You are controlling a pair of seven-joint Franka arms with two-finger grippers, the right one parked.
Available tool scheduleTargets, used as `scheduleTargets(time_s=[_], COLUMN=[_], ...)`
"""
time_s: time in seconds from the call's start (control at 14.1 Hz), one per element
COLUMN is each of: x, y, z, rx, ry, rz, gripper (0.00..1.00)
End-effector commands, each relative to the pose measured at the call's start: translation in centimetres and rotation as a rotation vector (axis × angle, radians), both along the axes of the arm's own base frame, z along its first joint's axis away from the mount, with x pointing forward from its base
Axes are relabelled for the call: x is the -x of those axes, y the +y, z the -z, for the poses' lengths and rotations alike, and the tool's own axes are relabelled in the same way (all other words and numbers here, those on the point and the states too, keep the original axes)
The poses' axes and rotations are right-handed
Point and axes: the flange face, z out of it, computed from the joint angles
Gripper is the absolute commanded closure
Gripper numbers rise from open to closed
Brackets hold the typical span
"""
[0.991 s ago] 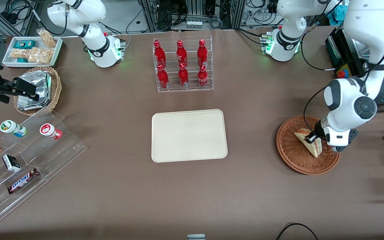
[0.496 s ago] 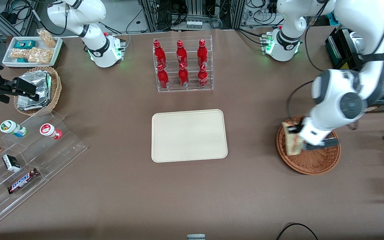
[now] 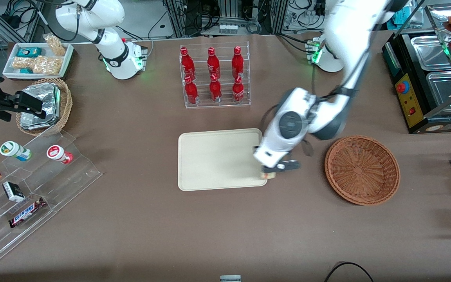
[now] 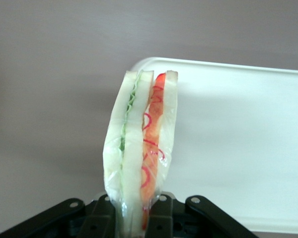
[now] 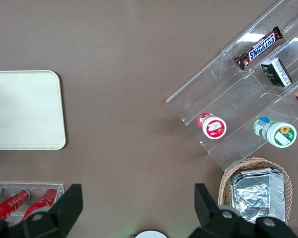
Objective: Place sandwich from basket to tray
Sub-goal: 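Carry the sandwich with the left gripper over the cream tray, then lower the sandwich onto the tray and open the left gripper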
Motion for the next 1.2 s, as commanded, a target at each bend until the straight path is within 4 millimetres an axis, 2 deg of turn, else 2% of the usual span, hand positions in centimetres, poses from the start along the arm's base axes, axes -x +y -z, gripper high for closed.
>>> scheduleTargets(time_s=[0.0, 0.07, 0.14, 0.42, 0.64, 0.78, 0.85, 0.92, 0.99, 1.13], x=[-0.4, 0.6, 1.2, 3.3, 5.1, 5.2, 5.1, 5.1, 5.2, 4.8], y=[-5.6, -7.9, -9.4, -13.5, -15.4, -15.7, -15.7, -15.8, -15.8, -15.5], z=[0.1, 0.6, 1.2, 4.1, 5.8, 7.1, 7.4, 7.2, 6.9, 6.1], rx=[0.010, 0.009, -0.003, -0.047, -0.044, -0.029, -0.026, -0.024, -0.026, -0.023], ry=[-0.027, -0.030, -0.043, -0.093, -0.093, -0.115, -0.114, -0.116, -0.125, -0.136], rz=[-0.060, -0.066, -0.071, -0.070, -0.053, -0.044, -0.045, -0.046, -0.039, -0.030], gripper=[0.99, 0.99, 0.99, 0.98, 0.96, 0.92, 0.86, 0.54, 0.01, 0.00])
